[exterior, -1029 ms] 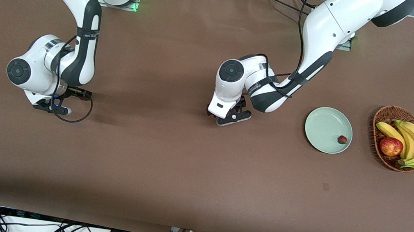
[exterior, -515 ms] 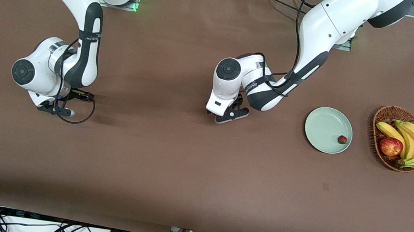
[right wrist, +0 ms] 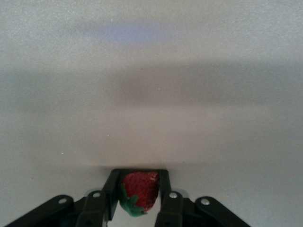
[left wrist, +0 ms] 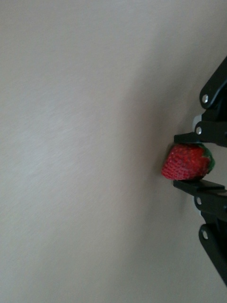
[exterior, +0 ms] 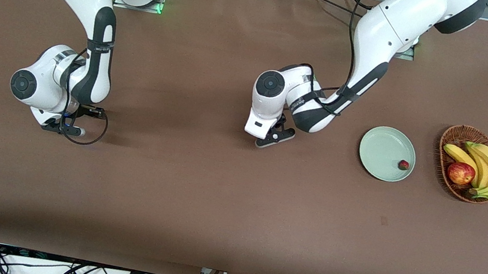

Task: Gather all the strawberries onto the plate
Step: 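Grasp the strawberry with the left gripper while the right gripper grasps the last, then release the strawberry onto the plate while the right gripper sets the last down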

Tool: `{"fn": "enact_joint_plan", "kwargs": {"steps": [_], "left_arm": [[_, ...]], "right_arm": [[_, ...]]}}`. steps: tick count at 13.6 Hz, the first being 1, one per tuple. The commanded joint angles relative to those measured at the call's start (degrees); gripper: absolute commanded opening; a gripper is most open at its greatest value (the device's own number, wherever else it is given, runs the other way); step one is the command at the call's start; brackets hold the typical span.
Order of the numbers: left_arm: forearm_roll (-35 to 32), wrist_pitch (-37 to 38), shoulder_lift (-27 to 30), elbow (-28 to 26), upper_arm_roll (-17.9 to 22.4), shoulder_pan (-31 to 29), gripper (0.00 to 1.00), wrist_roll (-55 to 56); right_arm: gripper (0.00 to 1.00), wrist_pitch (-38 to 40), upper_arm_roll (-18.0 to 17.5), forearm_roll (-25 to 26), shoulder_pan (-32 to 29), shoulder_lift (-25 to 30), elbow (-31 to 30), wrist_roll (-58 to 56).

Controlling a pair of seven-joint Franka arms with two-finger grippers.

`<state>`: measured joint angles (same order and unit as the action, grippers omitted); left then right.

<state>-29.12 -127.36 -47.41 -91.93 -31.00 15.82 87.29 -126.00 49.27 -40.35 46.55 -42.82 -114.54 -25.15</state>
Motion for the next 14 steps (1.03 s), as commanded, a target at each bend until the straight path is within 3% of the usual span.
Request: {"fn": "enact_joint_plan", "kwargs": {"steps": [1, 3, 4, 8, 14], "left_arm": [[-0.6, 8.6, 2.8, -1.3, -9.4, -11.7, 0.08, -3.9], [-1.4, 12.6, 3.5, -4.7, -18.2, -23.9, 0.08, -7.4], [-1.6, 13.2, 5.2, -7.6, -20.6, -29.4, 0.08, -10.0], [-1.6, 13.4, 11.3, -17.2, -24.2, -45.8, 0.09, -24.0], [-3.6, 15.1, 11.5, -21.4, -24.2, -59.0, 0.14, -41.1]], "right_arm": [[0.31, -0.1, -0.6, -2.2, 0.2, 1.2, -0.8, -1.1], [0.31, 1.0, -0.6, -2.4, 0.6, 1.5, 0.9, 0.4], [0.31, 2.4, -0.6, -2.4, 1.1, 1.6, 2.7, 2.8], [0.31, 10.6, -2.2, -2.4, 2.8, 1.1, 15.0, 19.6], [0.33, 8.1, -15.9, -1.7, 3.6, 0.9, 25.1, 49.5]]}}
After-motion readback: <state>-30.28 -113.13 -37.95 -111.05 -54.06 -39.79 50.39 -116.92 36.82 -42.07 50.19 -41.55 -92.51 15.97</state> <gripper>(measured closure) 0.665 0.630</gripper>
